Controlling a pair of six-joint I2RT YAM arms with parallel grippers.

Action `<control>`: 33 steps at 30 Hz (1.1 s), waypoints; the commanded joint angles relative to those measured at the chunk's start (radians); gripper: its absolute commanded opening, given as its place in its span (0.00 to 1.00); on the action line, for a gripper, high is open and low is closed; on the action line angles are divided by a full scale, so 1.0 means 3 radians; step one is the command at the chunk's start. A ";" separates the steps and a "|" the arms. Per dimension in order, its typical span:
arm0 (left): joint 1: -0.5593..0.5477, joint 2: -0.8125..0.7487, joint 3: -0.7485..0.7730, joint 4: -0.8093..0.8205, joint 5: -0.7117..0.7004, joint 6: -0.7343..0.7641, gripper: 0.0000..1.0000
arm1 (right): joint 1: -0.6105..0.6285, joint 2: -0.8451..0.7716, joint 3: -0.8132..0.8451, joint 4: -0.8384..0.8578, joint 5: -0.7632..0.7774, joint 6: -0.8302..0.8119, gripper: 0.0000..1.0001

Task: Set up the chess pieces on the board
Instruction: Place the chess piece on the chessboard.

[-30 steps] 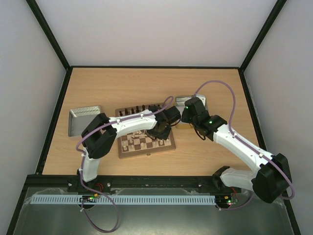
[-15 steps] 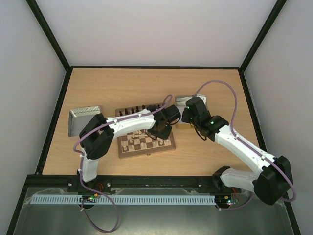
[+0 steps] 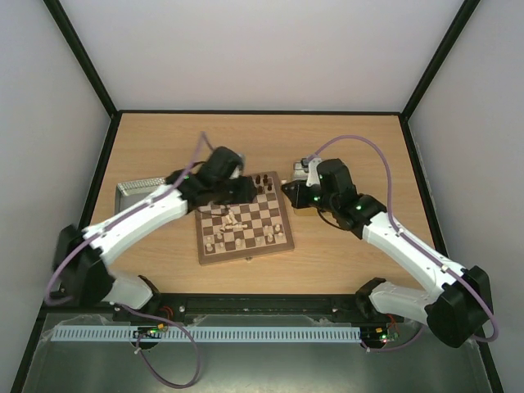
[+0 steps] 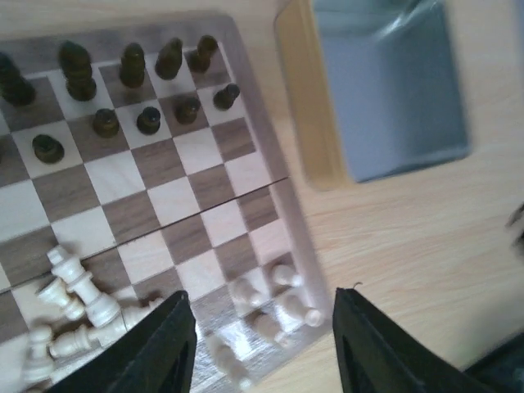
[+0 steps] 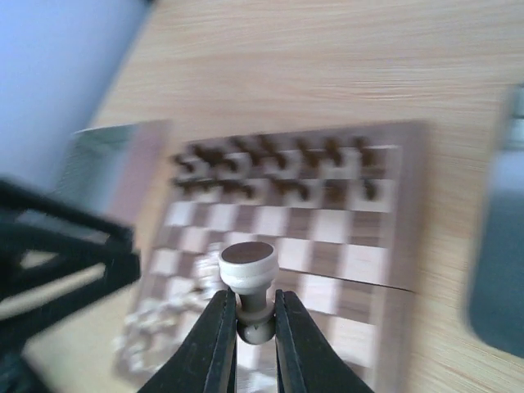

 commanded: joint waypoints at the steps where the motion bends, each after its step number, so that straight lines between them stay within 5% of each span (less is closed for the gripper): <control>1: 0.0401 -0.0748 -0.0663 0.1040 0.0910 -0.0421 0.57 | -0.0002 -0.0062 -0.0149 0.0818 -0.1544 -0.0278 0.12; 7: 0.0683 -0.1287 -0.1152 0.1765 0.1687 -0.0737 0.75 | 0.0008 0.0096 -0.0105 0.1309 -0.2470 -0.0298 0.13; 14: 0.0697 -0.1239 -0.1284 0.2151 0.2254 -0.0973 0.77 | 0.0106 0.0278 0.0136 0.0933 -0.2704 -0.0731 0.13; 21: 0.0697 -0.1220 -0.1306 0.2112 0.2310 -0.1006 0.40 | 0.0117 0.0494 0.0315 0.0621 -0.2441 -0.0868 0.13; 25: 0.0711 -0.1259 -0.1335 0.2062 0.2294 -0.0989 0.32 | 0.0117 0.0549 0.0331 0.0646 -0.2312 -0.0801 0.13; 33: 0.0741 -0.1293 -0.1346 0.1932 0.2217 -0.0983 0.31 | 0.0119 0.0524 0.0258 0.0911 -0.2177 -0.0587 0.13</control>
